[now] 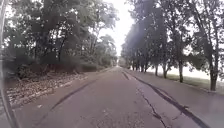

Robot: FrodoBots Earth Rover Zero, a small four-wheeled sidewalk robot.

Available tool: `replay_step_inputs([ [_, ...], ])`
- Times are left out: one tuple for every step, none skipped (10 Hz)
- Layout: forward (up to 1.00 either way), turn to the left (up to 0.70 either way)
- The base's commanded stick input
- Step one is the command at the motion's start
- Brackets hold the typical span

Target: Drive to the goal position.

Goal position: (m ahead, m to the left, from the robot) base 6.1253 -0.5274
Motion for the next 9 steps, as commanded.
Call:
replay_step_inputs([
  [0.07,0.00],
  [0.07,0.00],
  [0.07,0.00],
  [0.07,0.00],
  [0.07,0.00],
  [0.07,0.00],
  [0.07,0.00],
  [0.07,0.00],
  [0.07,0.00],
])
